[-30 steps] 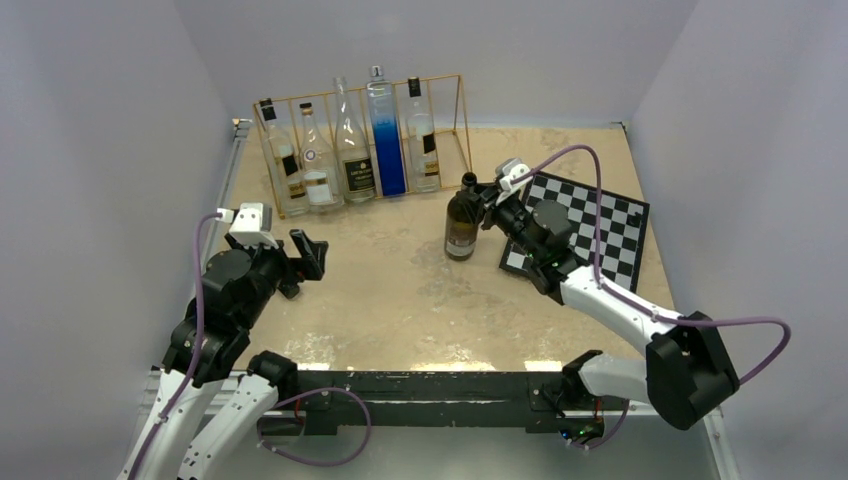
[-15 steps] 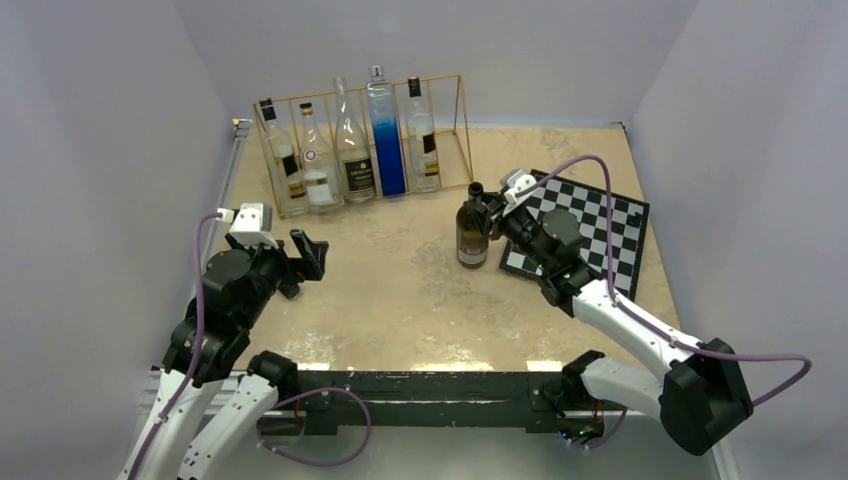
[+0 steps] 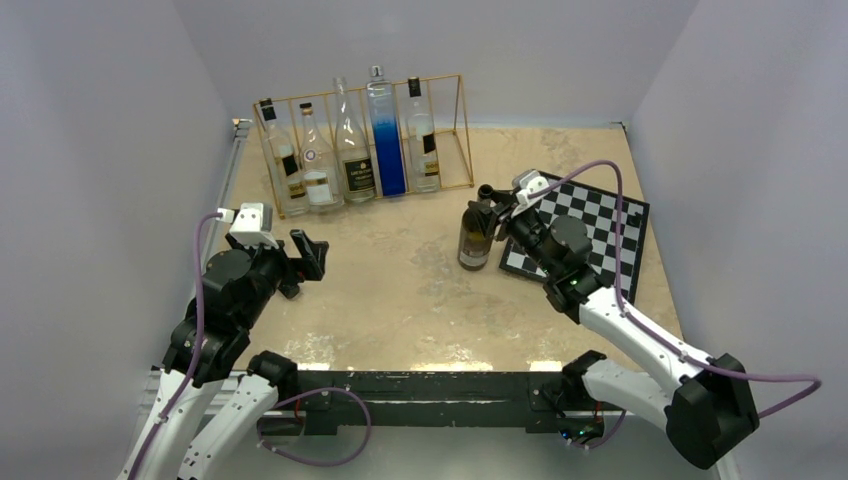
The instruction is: Take the wine bottle off the wine rack
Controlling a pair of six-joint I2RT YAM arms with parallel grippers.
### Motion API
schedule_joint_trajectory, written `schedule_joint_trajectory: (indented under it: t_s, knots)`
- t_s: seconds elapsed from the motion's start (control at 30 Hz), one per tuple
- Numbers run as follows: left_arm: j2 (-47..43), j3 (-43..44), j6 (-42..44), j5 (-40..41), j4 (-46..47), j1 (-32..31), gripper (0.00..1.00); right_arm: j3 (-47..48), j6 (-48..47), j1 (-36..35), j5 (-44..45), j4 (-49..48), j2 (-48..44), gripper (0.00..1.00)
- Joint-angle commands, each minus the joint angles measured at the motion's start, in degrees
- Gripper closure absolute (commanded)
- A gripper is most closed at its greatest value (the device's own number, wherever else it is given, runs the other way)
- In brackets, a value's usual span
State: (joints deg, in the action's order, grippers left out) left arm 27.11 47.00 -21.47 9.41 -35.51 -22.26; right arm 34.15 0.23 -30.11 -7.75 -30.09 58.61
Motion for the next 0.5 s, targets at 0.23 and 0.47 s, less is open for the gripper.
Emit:
schedule_joint_trajectory:
  t_s: [0.23, 0.47]
  knots:
    - [0.13, -0.16, 0.91, 0.13, 1.15, -0.15, 0.02, 8.42, 5.44, -0.26, 5.02, 14.40, -10.45, 0.38]
    - [1.05, -0.24, 0.33, 1.77, 1.49, -0.15, 0.03, 19.01, 13.66, -0.26, 5.55, 39.24, -15.90, 0.14]
